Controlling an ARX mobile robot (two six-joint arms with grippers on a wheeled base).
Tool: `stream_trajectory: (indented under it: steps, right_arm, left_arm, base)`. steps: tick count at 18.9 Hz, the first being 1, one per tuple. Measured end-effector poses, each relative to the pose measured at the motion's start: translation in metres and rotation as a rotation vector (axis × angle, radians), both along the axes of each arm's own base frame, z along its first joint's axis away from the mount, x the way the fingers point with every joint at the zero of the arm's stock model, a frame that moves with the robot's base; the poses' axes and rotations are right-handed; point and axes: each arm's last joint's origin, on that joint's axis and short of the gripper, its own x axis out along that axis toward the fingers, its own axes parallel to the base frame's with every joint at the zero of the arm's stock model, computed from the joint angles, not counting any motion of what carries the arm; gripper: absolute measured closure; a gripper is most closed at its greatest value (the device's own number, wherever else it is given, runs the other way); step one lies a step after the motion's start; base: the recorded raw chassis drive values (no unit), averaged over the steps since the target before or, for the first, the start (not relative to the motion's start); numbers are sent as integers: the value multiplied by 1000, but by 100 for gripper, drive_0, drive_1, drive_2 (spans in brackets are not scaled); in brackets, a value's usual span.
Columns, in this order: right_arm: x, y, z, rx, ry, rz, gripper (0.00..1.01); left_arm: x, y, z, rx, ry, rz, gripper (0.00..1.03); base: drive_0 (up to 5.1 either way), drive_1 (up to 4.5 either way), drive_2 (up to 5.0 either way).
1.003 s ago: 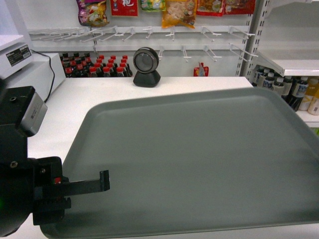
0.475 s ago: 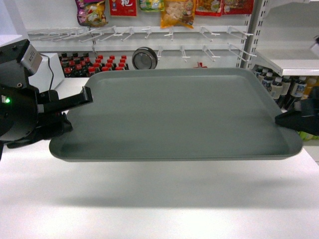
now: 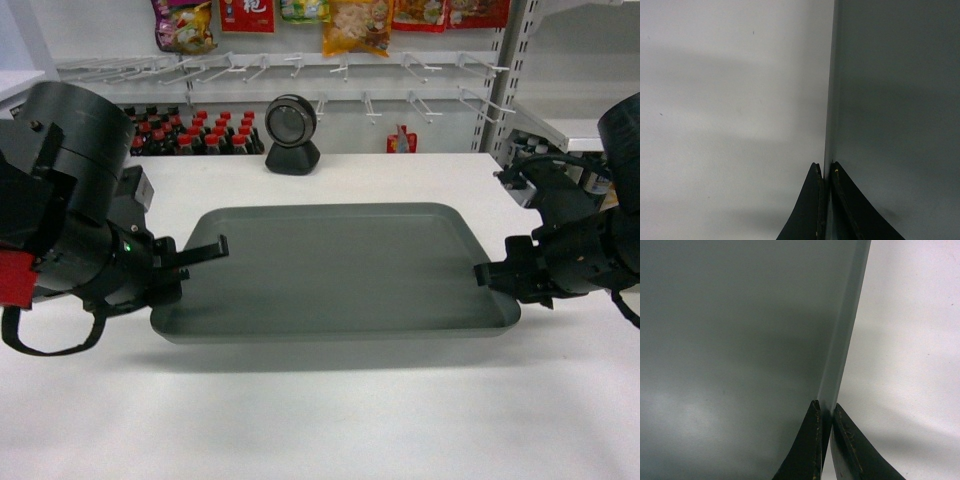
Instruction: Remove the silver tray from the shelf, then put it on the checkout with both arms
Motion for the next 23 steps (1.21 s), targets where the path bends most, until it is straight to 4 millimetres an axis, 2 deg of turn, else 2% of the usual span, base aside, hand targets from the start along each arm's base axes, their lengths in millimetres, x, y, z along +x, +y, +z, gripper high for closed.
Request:
stream_trajectory:
  steps: [2,3,4,5,8,9,11,12,13,14,15,16,17,18,19,21,23]
  right_arm:
    - [4,4,-12,-62,-2,-1,98]
    - [5,6,-17,-101,-15,8,92]
    - [5,8,-18,-140,-29,26,83]
    - [6,7,-17,-176,-76,26,70]
    - [1,-15,-9,-186,-128,-41,42]
    - [-5,-24,0,-175,-162,-59,33]
    - [-26,-42,32,-97,-241,-71,15]
    - [-32,-45,45,-86,-410,-140,14]
    - [-37,-50,53,-90,-576,-252,23]
    - [-59,-50,51,-66,-678,-321,34]
    - [-83,-50,42,-47,-711,-336,46]
    - [-104,-51,45,-31,-763,-354,58]
    - [-116,-50,58,-16,-823,-356,69]
    - [-129,-48,70,-3,-866,-351,81]
    - [-144,-48,70,-3,-859,-349,93]
    - [-154,-48,65,-15,-792,-349,99]
    - [-161,-49,64,-16,-778,-353,99]
  left_arm:
    - [4,-3,-11,21,51,2,100]
    - [6,-5,-15,31,61,3,100]
    - [10,-6,-15,44,64,11,95]
    - [11,-5,-14,71,47,48,82]
    - [4,1,-9,75,13,85,54]
    - [-5,1,-1,72,-17,87,45]
    - [-27,-9,37,31,-188,91,27]
    - [-42,-12,62,48,-286,117,18]
    - [-49,-12,73,7,-483,74,20]
    - [-60,-7,76,-2,-658,-23,31]
    - [-78,6,64,66,-722,-73,42]
    - [-104,18,44,141,-721,-97,55]
    - [-116,26,49,169,-780,-95,65]
    - [-125,29,67,180,-869,-99,76]
    - [-138,32,77,187,-918,-112,89]
    - [-147,34,73,190,-897,-122,98]
    - [-153,36,68,192,-872,-126,103]
  base:
    - [0,0,0]
    - [0,0,0]
    - [0,0,0]
    - [0,0,0]
    - [0,0,0]
    - [0,0,0]
    - [0,0,0]
    - [0,0,0]
    - [0,0,0]
    - [0,0,0]
    - [0,0,0]
    - [0,0,0]
    - [0,0,0]
    - [0,0,0]
    - [0,0,0]
    - [0,0,0]
    - [0,0,0]
